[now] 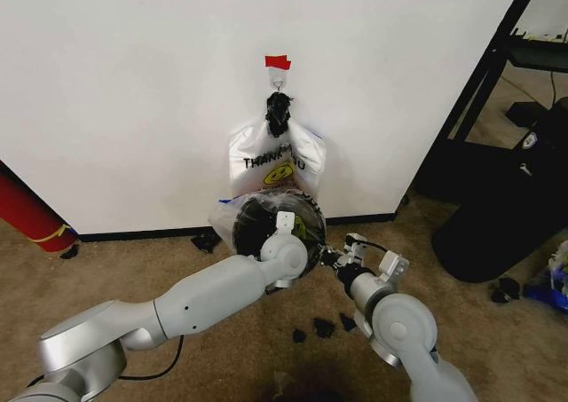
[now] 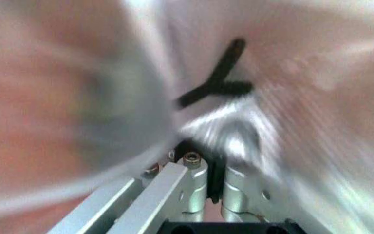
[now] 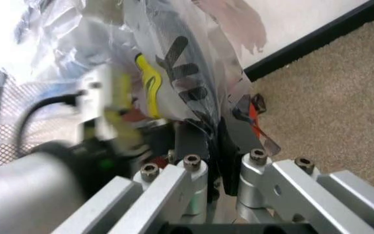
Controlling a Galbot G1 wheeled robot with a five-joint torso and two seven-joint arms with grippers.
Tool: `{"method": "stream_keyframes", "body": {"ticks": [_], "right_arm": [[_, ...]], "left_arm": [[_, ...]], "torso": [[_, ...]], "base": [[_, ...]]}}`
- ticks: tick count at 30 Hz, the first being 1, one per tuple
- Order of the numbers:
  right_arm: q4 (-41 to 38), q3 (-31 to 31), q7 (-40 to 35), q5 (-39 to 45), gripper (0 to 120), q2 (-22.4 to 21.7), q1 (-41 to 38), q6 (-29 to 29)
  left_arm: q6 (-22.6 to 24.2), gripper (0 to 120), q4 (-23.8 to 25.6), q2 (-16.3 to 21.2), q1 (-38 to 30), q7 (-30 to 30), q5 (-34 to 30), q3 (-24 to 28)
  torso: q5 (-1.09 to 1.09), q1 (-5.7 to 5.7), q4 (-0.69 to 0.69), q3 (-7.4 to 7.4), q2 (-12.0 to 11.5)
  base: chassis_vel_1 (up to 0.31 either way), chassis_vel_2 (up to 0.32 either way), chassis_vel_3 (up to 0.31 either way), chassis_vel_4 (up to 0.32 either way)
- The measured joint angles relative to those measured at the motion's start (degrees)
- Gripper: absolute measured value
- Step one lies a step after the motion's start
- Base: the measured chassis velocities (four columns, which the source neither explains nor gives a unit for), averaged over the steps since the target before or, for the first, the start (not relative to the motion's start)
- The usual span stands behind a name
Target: Pick up the garbage bag from the wall and place it over the trash bin.
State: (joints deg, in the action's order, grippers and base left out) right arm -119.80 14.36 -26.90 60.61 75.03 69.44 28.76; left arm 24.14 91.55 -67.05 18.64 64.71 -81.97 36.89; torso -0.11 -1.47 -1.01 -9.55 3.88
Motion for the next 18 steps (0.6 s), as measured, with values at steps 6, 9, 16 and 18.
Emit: {"method": "stream_keyframes", "body": {"ticks": [6,9,16,18], "right_arm": [[1.5,0.1,-0.4,0.7,0,0.0,-1.5,-0.2],[1.9,0.1,-0.4,0.8,0,0.0,-1.7,-0.3],[2.0,0.0,-0.5,0.6,0,0.5,-1.4,-0.4],[1.9,0.0,-0.5,0.6,0,0.5,-1.4,-0.4]], "left_arm": [[-0.2,0,8.9,5.5,1.5,-1.7,-0.9,0.1],[-0.3,0,11.7,6.7,2.0,-2.3,-0.8,0.0],[-3.8,0,13.4,5.4,0.8,-3.8,3.0,0.1],[-4.4,0,12.7,5.0,0.6,-3.8,3.8,0.1]], "torso": [[0.0,0.0,0.03,0.0,0.0],[-0.01,0.0,0.03,0.0,0.0],[0.0,0.0,-0.01,0.0,0.0],[0.0,0.0,-0.01,0.0,0.0]], "base": [[0.0,0.0,0.0,0.0],[0.0,0.0,0.0,0.0],[0.0,0.0,0.0,0.0],[0.0,0.0,0.0,0.0]]}}
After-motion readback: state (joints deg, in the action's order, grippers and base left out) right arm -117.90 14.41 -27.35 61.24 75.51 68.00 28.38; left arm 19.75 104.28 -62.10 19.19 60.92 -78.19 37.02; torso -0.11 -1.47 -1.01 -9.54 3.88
